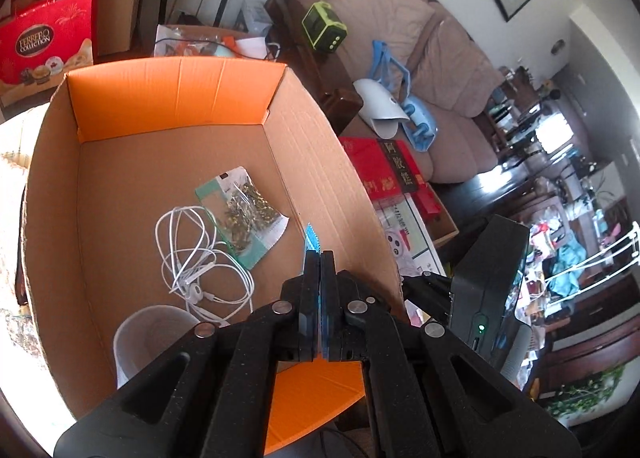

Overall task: Organize objects
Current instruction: 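Carry the sachet into the box and open the left gripper, then return the left gripper to the table and grasp the clear bag of dried herbs, then lift the herb bag into the box and open the left gripper, then grasp the large bag of dried herbs on the pink oven mitt with the left gripper, then carry the large herb bag into the box and open the left gripper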

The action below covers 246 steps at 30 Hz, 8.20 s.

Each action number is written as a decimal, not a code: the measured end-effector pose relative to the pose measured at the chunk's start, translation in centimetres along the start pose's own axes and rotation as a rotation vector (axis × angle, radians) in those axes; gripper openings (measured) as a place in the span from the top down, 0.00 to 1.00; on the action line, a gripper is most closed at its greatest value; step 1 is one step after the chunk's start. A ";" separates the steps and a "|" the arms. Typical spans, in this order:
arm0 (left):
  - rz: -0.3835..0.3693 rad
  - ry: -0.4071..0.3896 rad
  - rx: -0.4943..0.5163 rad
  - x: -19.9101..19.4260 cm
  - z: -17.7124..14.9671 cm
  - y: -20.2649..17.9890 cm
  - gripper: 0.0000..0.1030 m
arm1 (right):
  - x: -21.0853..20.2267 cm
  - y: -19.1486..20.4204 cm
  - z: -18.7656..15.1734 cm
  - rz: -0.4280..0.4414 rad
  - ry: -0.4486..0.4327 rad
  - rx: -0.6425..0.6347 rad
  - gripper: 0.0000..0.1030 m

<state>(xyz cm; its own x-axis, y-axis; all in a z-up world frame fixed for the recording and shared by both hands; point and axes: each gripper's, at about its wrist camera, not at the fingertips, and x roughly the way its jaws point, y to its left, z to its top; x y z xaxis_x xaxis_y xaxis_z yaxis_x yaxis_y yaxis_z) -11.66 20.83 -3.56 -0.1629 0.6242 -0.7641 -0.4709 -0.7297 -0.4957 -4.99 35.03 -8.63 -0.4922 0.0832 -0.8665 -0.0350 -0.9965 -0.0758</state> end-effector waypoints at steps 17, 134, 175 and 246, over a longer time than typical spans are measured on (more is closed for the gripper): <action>0.045 0.090 -0.044 3.7 -1.5 1.6 0.99 | 0.0 -0.1 0.0 0.003 0.002 0.002 0.88; 0.205 -0.235 0.012 -11.3 7.8 6.5 1.00 | 0.0 0.2 0.0 0.006 0.006 -0.006 0.86; 0.260 -0.169 0.022 -9.7 6.2 8.4 0.37 | 0.1 0.0 -0.5 0.015 0.011 -0.002 0.85; 0.212 -0.363 -0.250 -20.1 1.2 21.6 0.99 | 0.5 0.0 -0.5 0.008 0.028 -0.008 0.85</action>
<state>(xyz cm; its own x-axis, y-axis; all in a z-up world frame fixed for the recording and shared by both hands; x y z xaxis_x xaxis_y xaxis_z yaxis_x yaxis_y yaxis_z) -19.54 -7.13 1.57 -0.5452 0.4789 -0.6880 -0.1794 -0.8684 -0.4623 -4.80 35.12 -9.27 -0.4682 0.0751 -0.8804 -0.0242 -0.9971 -0.0721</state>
